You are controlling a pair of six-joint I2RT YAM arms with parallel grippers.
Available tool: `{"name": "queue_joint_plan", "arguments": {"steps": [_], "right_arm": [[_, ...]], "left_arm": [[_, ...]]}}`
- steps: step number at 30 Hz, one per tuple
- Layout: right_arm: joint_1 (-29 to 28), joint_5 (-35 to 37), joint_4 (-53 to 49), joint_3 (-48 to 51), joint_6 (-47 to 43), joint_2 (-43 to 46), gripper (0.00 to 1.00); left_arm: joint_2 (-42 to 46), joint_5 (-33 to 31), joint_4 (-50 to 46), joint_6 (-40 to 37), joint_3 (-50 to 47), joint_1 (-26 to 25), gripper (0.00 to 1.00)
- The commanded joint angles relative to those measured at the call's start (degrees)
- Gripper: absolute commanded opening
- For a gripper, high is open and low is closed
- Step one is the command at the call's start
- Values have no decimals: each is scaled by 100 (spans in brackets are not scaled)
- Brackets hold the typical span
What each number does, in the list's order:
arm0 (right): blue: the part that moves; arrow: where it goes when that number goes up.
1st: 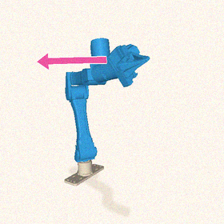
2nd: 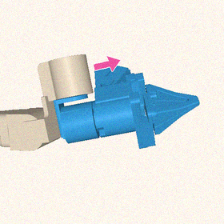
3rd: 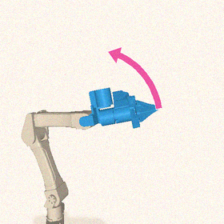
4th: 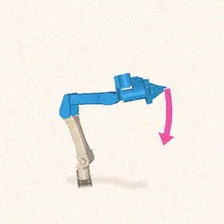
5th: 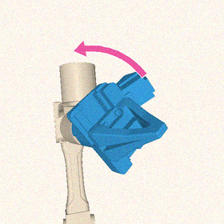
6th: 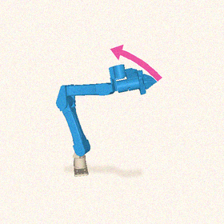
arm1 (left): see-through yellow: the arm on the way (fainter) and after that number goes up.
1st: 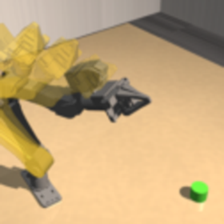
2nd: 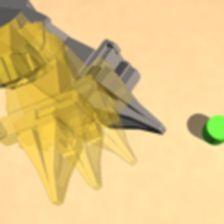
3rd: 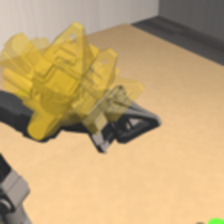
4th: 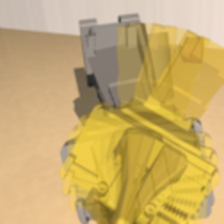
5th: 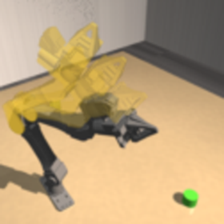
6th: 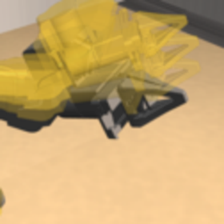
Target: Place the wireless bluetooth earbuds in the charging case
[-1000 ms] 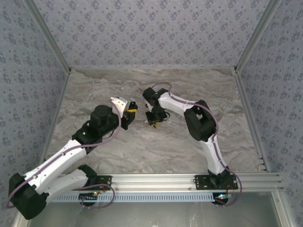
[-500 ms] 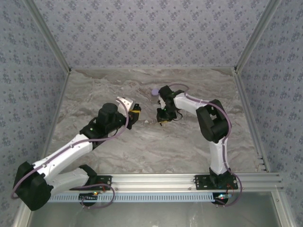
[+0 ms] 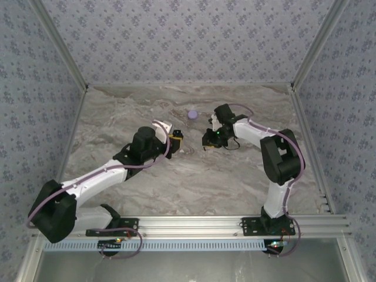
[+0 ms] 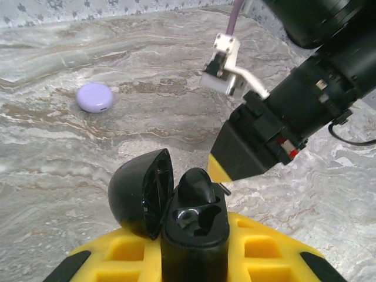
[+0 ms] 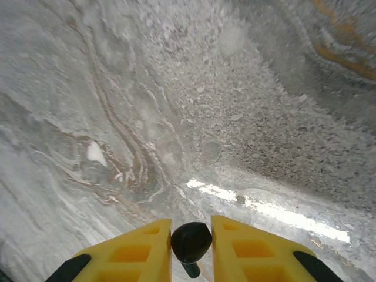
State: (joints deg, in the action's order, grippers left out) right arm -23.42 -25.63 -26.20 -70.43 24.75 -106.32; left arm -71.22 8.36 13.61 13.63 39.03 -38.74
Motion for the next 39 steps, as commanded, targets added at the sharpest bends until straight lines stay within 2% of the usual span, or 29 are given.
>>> {"name": "queue_joint_plan", "arguments": {"steps": [1,9,21,39], "right_arm": [[160,-420,472,161,269,451,22],[356,-717,985,651,426,1208,22],[347,-1086,1611,647,577,1937,22],[-164,-1082,2196,375,390,2423,21]], "left_arm": [[-185,231,753,277,-76,-19,20],[-647,342,1763,586,-281,-47,19],[-1145,471,3041,772,-571,-96,20],[-1333,801,3449,805,-365,-174,20]]}}
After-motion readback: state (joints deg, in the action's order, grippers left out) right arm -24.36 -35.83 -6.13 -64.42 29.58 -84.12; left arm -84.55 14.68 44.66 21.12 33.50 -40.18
